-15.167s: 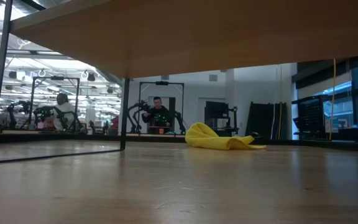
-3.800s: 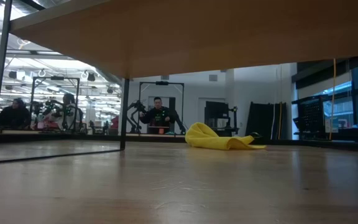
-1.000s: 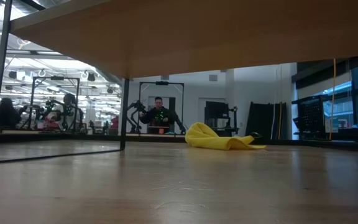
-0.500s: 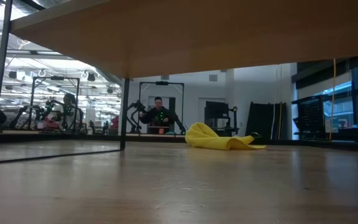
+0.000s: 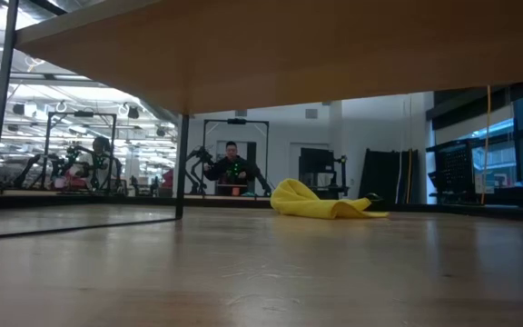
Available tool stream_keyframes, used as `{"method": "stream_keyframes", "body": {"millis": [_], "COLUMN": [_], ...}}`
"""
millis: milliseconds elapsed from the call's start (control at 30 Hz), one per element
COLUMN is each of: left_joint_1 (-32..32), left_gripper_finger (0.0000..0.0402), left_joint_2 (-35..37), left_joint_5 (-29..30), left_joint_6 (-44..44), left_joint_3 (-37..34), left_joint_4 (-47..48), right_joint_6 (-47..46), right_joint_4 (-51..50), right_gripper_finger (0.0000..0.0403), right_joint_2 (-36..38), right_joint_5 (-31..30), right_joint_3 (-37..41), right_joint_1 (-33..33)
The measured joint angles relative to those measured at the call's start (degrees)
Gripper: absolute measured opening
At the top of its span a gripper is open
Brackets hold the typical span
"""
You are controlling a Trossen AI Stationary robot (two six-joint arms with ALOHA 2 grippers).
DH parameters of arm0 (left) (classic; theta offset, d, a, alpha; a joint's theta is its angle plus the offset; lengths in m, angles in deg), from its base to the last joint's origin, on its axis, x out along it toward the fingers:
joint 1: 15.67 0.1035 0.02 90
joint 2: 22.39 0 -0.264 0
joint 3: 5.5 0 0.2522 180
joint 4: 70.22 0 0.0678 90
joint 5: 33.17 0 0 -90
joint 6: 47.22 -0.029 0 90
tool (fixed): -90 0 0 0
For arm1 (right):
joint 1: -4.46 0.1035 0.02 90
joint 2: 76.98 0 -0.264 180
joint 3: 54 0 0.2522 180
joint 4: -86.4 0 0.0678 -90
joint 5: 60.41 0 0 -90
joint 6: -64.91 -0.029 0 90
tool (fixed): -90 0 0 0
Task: Stack small to large cups/mugs on shelf
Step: Return to Home Position
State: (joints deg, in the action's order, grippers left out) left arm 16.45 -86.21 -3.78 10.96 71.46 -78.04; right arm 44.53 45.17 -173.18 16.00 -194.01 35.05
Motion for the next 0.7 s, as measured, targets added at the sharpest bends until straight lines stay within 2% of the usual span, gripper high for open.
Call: {"method": "stream_keyframes", "body": {"millis": [67,100,133,167,300,400,500,567,633,700], "left_joint_1": [0.0,0.0,-0.1,-0.1,-1.4,-2.8,-3.9,-4.0,-4.0,-3.8], "left_gripper_finger": [0.0094,0.0094,0.0094,0.0094,0.0094,0.0094,0.0094,0.0094,0.0094,0.0094], "left_joint_2": [2.5,3.9,5.7,7.7,18.0,27.6,38.2,44.5,51.0,57.6], "left_joint_5": [5.1,7.7,10.4,12.6,22.7,29.5,34.5,37.1,38.4,37.8], "left_joint_6": [-5.0,-8.2,-11.4,-13.8,-19.5,-21.4,-26.8,-29.4,-29.9,-26.7], "left_joint_3": [0.0,0.0,0.0,-0.1,-0.1,0.0,0.1,-1.3,-6.8,-14.9], "left_joint_4": [10.1,15.3,20.0,23.9,30.7,32.9,39.1,44.6,45.3,38.1], "right_joint_6": [2.7,2.0,-0.4,-3.3,-10.1,-9.3,-9.2,-8.8,-7.1,-5.8], "right_joint_4": [14.8,20.5,23.7,24.7,30.2,39.3,35.8,31.4,33.0,37.6], "right_gripper_finger": [0.0014,0.0014,0.0014,0.0014,0.0014,0.0014,0.0014,0.0014,0.0014,0.0014], "right_joint_2": [0.1,0.1,0.3,0.6,3.4,6.9,13.8,20.6,27.8,35.3], "right_joint_5": [20.7,28.7,33.6,35.6,33.8,39.3,41.2,35.5,29.4,26.8], "right_joint_3": [5.2,8.1,11.3,14.5,26.2,33.4,41.5,48.8,56.7,64.7], "right_joint_1": [-5.5,-7.8,-9.6,-11.1,-17.2,-21.8,-26.0,-28.2,-29.0,-29.0]}}
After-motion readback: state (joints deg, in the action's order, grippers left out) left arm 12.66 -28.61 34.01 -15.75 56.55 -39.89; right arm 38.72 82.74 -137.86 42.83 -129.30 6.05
